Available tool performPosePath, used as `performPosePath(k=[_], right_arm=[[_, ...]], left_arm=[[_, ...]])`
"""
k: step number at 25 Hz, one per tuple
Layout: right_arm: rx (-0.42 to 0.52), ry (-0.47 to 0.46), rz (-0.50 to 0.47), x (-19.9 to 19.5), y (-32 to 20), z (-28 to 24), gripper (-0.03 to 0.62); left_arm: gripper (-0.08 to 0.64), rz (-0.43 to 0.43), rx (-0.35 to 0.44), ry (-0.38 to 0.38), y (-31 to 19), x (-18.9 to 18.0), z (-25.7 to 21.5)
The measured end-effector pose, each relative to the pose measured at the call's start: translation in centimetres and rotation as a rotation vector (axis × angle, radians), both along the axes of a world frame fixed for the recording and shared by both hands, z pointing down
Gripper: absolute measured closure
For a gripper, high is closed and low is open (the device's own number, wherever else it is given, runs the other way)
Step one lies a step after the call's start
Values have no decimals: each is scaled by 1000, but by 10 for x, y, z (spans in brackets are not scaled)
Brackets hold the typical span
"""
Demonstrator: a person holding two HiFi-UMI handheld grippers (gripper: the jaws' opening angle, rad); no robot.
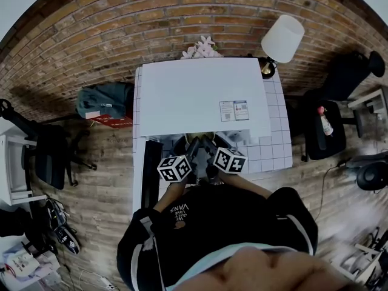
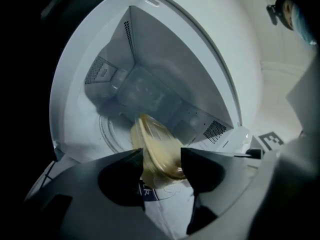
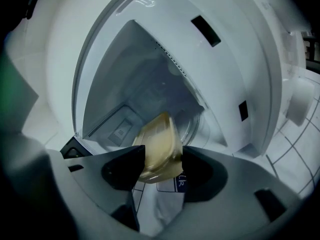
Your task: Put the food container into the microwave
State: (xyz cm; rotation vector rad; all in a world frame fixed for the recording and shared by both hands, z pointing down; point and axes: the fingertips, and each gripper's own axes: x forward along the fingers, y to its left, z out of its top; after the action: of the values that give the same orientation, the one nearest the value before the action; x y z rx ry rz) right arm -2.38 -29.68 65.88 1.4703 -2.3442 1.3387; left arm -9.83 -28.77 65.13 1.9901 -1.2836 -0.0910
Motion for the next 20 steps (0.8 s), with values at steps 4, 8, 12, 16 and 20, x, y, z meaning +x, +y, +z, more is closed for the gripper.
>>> performPosePath(k=[4, 8, 12, 16, 20], right_arm=[[-1, -2, 7, 0, -6, 0, 374], [1, -14, 15, -1, -9, 0, 374], [-1, -24, 23, -1, -11, -1, 374], [-6, -29, 25, 1, -11, -1, 374], [-5, -32, 23, 3, -9, -2, 374]], left_arm=[[333, -5, -10, 7, -6, -2, 3], [329, 0, -4, 27, -10, -2, 2], [298, -1, 9, 55, -12, -1, -2], [287, -2, 6, 56, -11, 1, -1], [255, -19, 3, 47, -10, -2, -1]])
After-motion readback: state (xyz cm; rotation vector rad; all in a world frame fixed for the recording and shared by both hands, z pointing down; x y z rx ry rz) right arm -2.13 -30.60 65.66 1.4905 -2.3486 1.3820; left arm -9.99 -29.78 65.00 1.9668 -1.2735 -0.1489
